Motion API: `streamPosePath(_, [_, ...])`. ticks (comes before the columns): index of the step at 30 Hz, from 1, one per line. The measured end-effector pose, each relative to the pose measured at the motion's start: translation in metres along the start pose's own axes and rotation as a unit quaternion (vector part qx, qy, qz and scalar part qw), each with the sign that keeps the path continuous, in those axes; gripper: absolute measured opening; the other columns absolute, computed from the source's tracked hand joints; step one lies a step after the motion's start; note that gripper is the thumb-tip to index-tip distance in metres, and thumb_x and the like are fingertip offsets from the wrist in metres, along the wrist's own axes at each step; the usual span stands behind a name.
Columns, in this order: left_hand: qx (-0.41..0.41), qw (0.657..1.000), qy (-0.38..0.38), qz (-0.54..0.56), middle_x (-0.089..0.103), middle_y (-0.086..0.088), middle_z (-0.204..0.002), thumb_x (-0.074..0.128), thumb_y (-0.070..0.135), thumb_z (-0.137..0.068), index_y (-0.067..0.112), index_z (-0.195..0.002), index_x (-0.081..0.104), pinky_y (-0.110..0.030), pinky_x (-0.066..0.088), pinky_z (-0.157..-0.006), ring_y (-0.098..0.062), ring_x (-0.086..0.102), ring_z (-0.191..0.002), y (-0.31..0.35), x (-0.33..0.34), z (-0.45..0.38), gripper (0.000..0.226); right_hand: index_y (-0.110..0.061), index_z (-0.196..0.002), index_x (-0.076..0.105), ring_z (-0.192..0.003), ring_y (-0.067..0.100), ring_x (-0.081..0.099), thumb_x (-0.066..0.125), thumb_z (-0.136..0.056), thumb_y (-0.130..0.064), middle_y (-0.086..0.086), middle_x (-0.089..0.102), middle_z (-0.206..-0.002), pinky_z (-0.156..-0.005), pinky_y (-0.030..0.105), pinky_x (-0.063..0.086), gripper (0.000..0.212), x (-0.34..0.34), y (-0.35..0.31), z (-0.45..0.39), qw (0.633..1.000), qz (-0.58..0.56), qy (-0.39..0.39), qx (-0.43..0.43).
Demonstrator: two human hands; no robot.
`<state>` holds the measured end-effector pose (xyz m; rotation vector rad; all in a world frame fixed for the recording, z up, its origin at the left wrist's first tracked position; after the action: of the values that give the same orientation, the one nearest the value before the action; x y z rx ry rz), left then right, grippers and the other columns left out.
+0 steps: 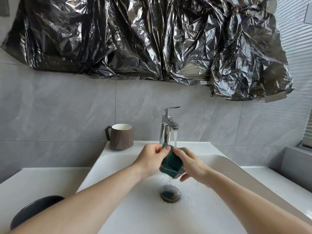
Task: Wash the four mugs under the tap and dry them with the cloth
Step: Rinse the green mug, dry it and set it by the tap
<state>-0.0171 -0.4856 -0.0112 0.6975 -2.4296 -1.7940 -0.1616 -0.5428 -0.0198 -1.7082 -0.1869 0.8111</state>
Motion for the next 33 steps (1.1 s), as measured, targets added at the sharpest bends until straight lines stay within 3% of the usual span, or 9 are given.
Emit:
streamPosePath(6, [0.052, 0.997, 0.03, -0.038, 0.073, -0.021, -0.086, 0.059, 0.053, -0.091, 0.003, -0.088, 0.067, -0.051, 0.057, -0.08, -0.019, 0.061, -0.077, 0.003, -0.002, 0.0, 0.051, -0.024, -0.132, 0.056, -0.083, 0.034, 0.079, 0.04, -0.097, -0.073, 0.015, 0.074, -0.112, -0.07, 0.04, 0.064, 0.062, 0.0, 0.007, 0.002, 0.997, -0.063, -0.016, 0.051])
streamPosePath(10, [0.058, 0.998, 0.019, -0.033, 0.069, -0.008, -0.078, 0.06, 0.043, -0.098, 0.005, -0.09, 0.069, -0.042, 0.047, -0.072, -0.018, 0.055, -0.071, 0.003, -0.003, 0.0, 0.039, -0.022, -0.129, 0.063, -0.084, 0.037, 0.079, 0.034, -0.092, -0.082, 0.012, 0.077, -0.11, -0.07, 0.036, 0.061, 0.076, 0.004, 0.011, 0.003, 0.993, -0.081, -0.049, 0.074])
streamPosePath(15, [0.052, 0.994, -0.002, -0.099, 0.074, -0.019, -0.096, 0.05, 0.063, -0.085, 0.01, -0.096, 0.069, -0.056, 0.054, -0.09, -0.033, 0.069, -0.089, 0.009, -0.002, 0.003, 0.058, -0.021, -0.128, 0.053, -0.07, 0.028, 0.075, 0.052, -0.097, -0.064, 0.012, 0.075, -0.096, -0.066, 0.036, 0.058, 0.054, -0.006, 0.006, 0.001, 0.996, -0.081, 0.01, 0.028])
streamPosePath(19, [0.052, 0.981, 0.011, -0.187, 0.068, -0.008, -0.081, 0.045, 0.048, -0.099, 0.011, -0.089, 0.063, -0.046, 0.049, -0.075, -0.031, 0.06, -0.081, 0.013, -0.005, 0.009, 0.043, -0.017, -0.129, 0.047, -0.072, 0.026, 0.076, 0.072, -0.094, -0.046, 0.014, 0.076, -0.101, -0.068, 0.038, 0.061, 0.052, -0.01, 0.004, 0.001, 0.995, -0.095, 0.027, 0.004])
streamPosePath(23, [0.022, 0.987, 0.002, -0.159, 0.055, 0.005, -0.073, 0.05, 0.035, -0.106, 0.009, -0.088, 0.062, -0.037, 0.039, -0.071, -0.017, 0.048, -0.072, 0.008, -0.007, 0.009, 0.034, -0.018, -0.125, 0.045, -0.077, 0.023, 0.078, 0.09, -0.075, -0.03, 0.012, 0.072, -0.113, -0.074, 0.045, 0.066, 0.068, -0.017, 0.002, -0.001, 0.992, -0.114, 0.058, -0.016])
streamPosePath(25, [0.003, 0.992, -0.009, -0.124, 0.06, 0.006, -0.082, 0.052, 0.042, -0.099, 0.014, -0.093, 0.068, -0.042, 0.049, -0.082, -0.016, 0.055, -0.08, 0.007, -0.006, 0.009, 0.033, -0.018, -0.123, 0.044, -0.082, 0.027, 0.079, 0.093, -0.07, -0.019, 0.012, 0.072, -0.11, -0.077, 0.049, 0.066, 0.073, -0.021, -0.001, -0.001, 0.991, -0.109, 0.076, -0.03])
streamPosePath(28, [-0.003, 0.996, 0.015, -0.091, 0.06, 0.008, -0.112, 0.051, 0.056, -0.085, 0.025, -0.098, 0.068, -0.048, 0.053, -0.101, -0.017, 0.063, -0.107, 0.01, -0.009, 0.008, 0.037, -0.019, -0.118, 0.042, -0.068, 0.025, 0.074, 0.095, -0.062, -0.005, 0.02, 0.071, -0.108, -0.061, 0.037, 0.061, 0.079, -0.022, -0.004, -0.002, 0.993, -0.057, 0.087, -0.054])
streamPosePath(30, [-0.013, 0.997, 0.036, -0.071, 0.058, 0.007, -0.121, 0.053, 0.065, -0.081, 0.028, -0.106, 0.064, -0.046, 0.058, -0.095, -0.019, 0.066, -0.108, 0.01, -0.013, 0.007, 0.045, -0.022, -0.114, 0.041, -0.065, 0.028, 0.072, 0.095, -0.053, -0.004, 0.024, 0.064, -0.114, -0.056, 0.036, 0.059, 0.084, -0.018, -0.006, -0.003, 0.992, -0.043, 0.088, -0.082])
streamPosePath(33, [-0.064, 0.994, 0.035, -0.084, 0.061, 0.002, -0.116, 0.054, 0.072, -0.089, 0.025, -0.114, 0.058, -0.037, 0.06, -0.064, -0.023, 0.073, -0.087, 0.005, -0.014, 0.01, 0.053, -0.032, -0.111, 0.039, -0.09, 0.031, 0.07, 0.095, -0.047, -0.015, 0.009, 0.053, -0.12, -0.055, 0.029, 0.059, 0.086, -0.017, -0.012, -0.001, 0.983, 0.057, 0.112, -0.136])
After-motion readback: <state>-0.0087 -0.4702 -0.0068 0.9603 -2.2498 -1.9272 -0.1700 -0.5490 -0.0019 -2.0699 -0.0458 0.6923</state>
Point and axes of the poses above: each hand's wrist, its own z-axis away from the middle knuckle, its own x-axis out of the palm, y = z × x, the point moved 7 cm from there along -z, towards the middle knuckle
